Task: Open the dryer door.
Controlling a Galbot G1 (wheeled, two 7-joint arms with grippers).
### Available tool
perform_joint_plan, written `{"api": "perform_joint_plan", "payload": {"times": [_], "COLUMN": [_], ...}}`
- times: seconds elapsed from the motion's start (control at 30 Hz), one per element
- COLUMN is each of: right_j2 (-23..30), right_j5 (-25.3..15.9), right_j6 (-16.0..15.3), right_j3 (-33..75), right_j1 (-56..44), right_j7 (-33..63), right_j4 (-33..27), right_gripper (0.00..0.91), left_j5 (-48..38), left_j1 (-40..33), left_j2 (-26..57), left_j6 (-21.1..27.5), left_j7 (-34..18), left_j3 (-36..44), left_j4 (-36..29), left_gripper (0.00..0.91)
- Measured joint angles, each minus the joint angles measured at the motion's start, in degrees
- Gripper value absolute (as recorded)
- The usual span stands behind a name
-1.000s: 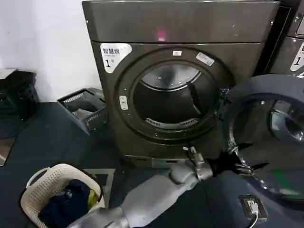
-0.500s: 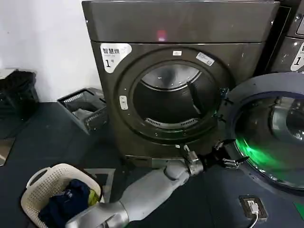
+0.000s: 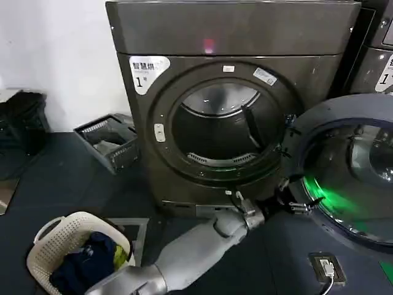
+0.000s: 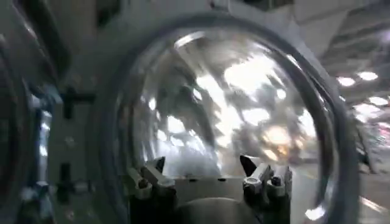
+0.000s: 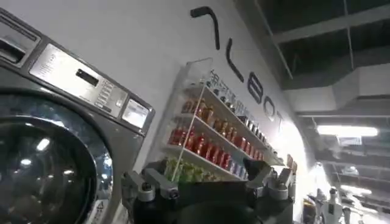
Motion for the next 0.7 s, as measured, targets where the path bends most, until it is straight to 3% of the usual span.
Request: {"api": "perform_joint_plan", "payload": {"times": [0.3, 0.7], "right_j2": [-0.42, -1.09], "right_j5": [0.17, -0.03], "right_j6": [0.35, 1.00], "right_j3": [0.03, -0.20], "right_j1": [-0.04, 1.15], "right_j7": [-0.25, -0.31], "right_j4": [0.16, -0.13], "right_gripper": [0.907, 0.907], "left_j5": [-2.58, -8.49], "left_j1": [2.17, 6.35], "left_j2": [0.53, 24.21], "left_j6": [-2.94, -0.63], "left_j7": [-3.13, -3.42], "left_j3": [-0.27, -1.78], "left_j4": [-10.05, -28.12], "left_gripper": [0.907, 0.907]}}
